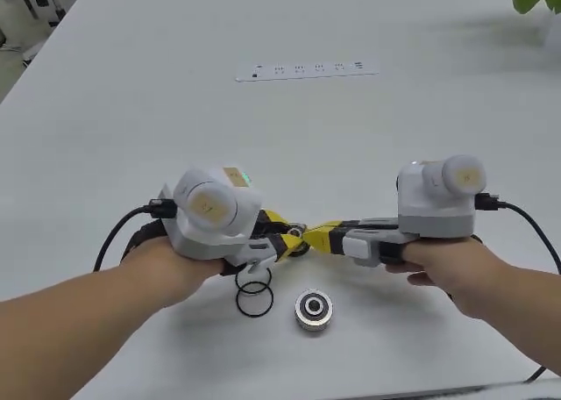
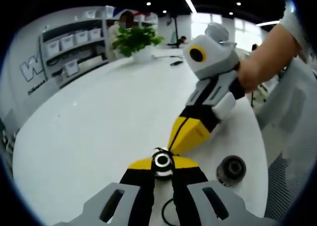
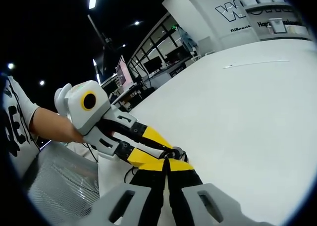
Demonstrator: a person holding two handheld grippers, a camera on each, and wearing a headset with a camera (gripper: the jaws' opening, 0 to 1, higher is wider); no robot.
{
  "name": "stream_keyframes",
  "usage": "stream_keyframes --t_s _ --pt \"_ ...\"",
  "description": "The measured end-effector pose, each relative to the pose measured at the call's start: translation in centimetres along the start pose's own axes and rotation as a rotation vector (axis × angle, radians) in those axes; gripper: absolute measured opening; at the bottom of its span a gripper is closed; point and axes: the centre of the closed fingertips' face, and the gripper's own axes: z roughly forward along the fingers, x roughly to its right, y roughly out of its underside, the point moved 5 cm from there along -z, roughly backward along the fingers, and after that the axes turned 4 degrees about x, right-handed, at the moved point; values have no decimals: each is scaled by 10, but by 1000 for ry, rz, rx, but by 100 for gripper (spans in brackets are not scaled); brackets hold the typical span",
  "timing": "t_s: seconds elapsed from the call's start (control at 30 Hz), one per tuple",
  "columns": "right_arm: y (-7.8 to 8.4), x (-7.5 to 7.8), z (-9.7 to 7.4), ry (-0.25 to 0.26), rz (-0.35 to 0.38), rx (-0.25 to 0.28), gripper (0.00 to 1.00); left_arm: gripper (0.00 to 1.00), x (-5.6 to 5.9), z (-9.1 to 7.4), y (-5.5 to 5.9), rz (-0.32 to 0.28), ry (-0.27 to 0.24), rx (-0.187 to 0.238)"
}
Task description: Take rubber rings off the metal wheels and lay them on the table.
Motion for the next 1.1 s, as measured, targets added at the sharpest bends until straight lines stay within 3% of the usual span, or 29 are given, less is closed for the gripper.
stream_keyframes --t_s 0.43,0.6,0.77,0.97,1.1 --pt "-3 -7 -2 -42 25 16 0 12 0 0 0 3 3 6" --pt "-3 -12 -3 -91 45 18 0 12 0 0 1 5 2 13" --pt "-4 -8 -5 -76 43 19 0 12 -1 0 0 5 3 14" --pt "1 2 -4 4 52 6 0 13 0 0 0 30 -6 4" --pt "3 1 -4 7 53 3 0 13 -1 -1 0 16 -5 4"
